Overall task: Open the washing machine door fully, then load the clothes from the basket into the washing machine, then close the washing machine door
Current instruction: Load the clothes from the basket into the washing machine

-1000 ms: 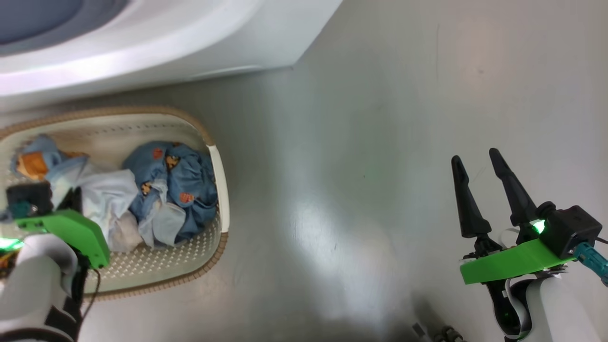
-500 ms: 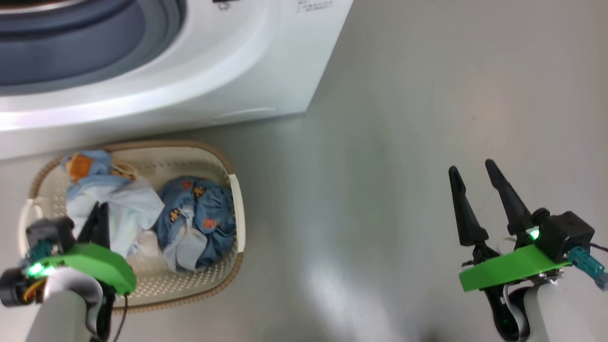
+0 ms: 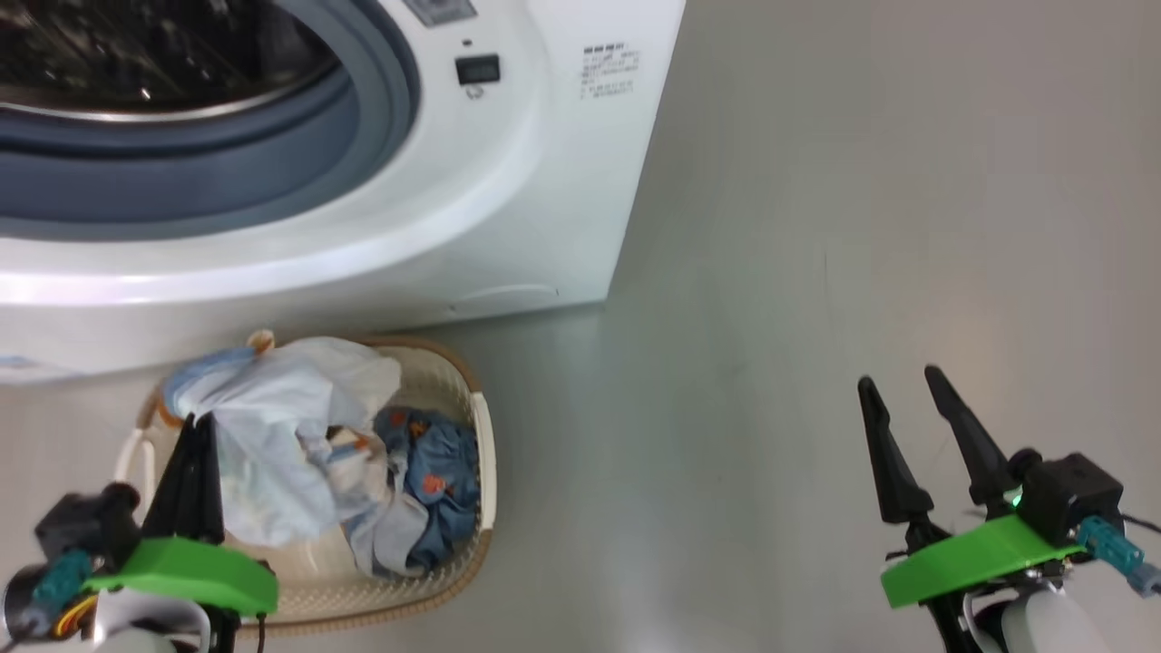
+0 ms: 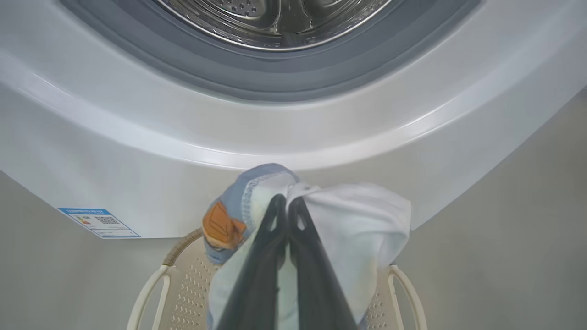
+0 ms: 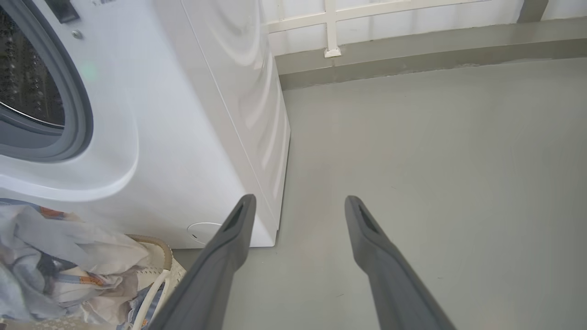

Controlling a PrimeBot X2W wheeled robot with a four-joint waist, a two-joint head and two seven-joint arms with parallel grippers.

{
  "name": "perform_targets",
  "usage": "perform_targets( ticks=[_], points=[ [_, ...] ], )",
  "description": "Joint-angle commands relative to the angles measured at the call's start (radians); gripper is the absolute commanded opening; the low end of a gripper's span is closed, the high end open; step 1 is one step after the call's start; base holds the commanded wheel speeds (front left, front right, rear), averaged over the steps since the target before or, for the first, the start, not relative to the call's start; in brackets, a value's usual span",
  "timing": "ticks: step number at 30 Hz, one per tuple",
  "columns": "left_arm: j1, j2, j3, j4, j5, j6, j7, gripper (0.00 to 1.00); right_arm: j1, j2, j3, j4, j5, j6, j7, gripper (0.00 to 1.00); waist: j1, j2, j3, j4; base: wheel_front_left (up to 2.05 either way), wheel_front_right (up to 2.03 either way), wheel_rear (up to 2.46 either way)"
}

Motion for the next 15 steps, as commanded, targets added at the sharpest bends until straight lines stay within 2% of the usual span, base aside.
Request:
perform_targets(
  ticks=[1,10,15],
  points=[
    [0.039,0.014,0.045,-0.061,0.01,-0.001,-0.009,0.0,0.032,-0.009,0.021,-0.016,0.004,0.002,-0.007,1.0,0.0,0.0,-0.07,0.012,0.0,0.0,0.0],
    [0.183,-0.022,0.085,-0.256,0.037,-0.008,-0.009,0.0,0.099,-0.01,0.02,-0.001,0.005,0.002,-0.007,1.0,0.0,0.0,-0.233,0.014,0.0,0.0,0.0],
    [0.25,-0.035,0.091,-0.306,0.04,-0.007,-0.009,0.0,0.152,-0.005,-0.001,-0.001,0.004,0.002,-0.007,1.0,0.0,0.0,-0.318,0.022,0.0,0.0,0.0]
  ],
)
